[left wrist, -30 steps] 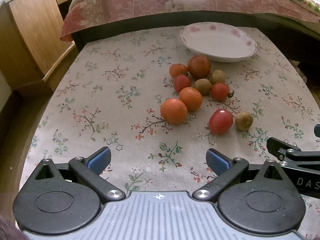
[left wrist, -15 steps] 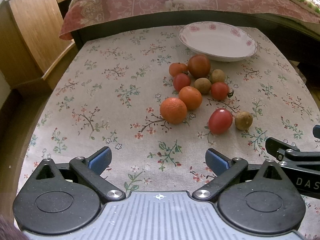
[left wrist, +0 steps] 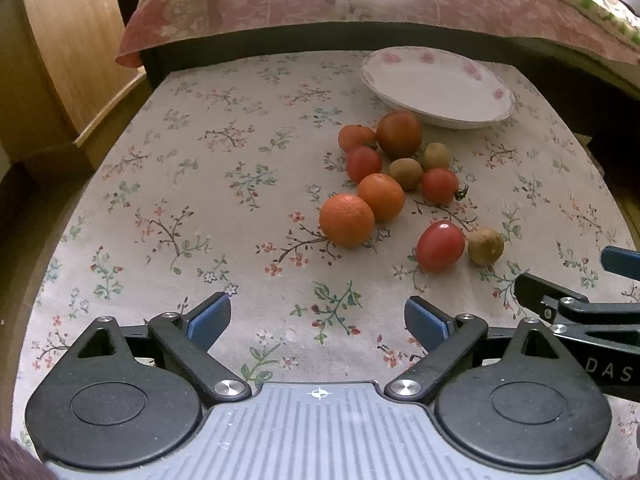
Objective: Organize fruits
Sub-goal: 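Grasp the small brown fruit with the right tool while the left tool grasps a red tomato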
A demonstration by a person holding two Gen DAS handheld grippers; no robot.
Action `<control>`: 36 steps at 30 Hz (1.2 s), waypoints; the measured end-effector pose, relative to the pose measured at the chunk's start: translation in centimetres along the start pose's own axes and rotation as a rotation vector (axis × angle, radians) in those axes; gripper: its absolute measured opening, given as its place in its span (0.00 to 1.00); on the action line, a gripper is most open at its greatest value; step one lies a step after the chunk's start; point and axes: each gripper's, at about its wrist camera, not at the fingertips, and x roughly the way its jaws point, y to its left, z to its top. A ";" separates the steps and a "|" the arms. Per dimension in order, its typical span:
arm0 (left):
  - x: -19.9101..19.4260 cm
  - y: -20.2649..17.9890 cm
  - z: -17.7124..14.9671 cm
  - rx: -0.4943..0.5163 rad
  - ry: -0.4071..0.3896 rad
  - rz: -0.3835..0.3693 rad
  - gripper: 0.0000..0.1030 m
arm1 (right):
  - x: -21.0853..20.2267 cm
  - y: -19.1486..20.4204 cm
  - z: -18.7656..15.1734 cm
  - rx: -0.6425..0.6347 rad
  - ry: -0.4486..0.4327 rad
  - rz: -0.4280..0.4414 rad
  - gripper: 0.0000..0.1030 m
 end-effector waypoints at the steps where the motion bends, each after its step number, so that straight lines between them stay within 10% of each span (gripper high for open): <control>1: 0.0 0.2 0.0 -0.005 0.000 -0.008 0.94 | 0.1 0.0 0.2 -0.002 0.005 0.015 0.86; 23: 0.8 0.6 0.7 0.053 -0.029 -0.052 0.95 | 4.7 1.8 2.9 -0.239 0.080 0.248 0.25; 36: 0.7 -1.2 1.2 0.103 -0.046 -0.187 0.78 | 4.6 -1.2 3.1 -0.150 0.100 0.224 0.25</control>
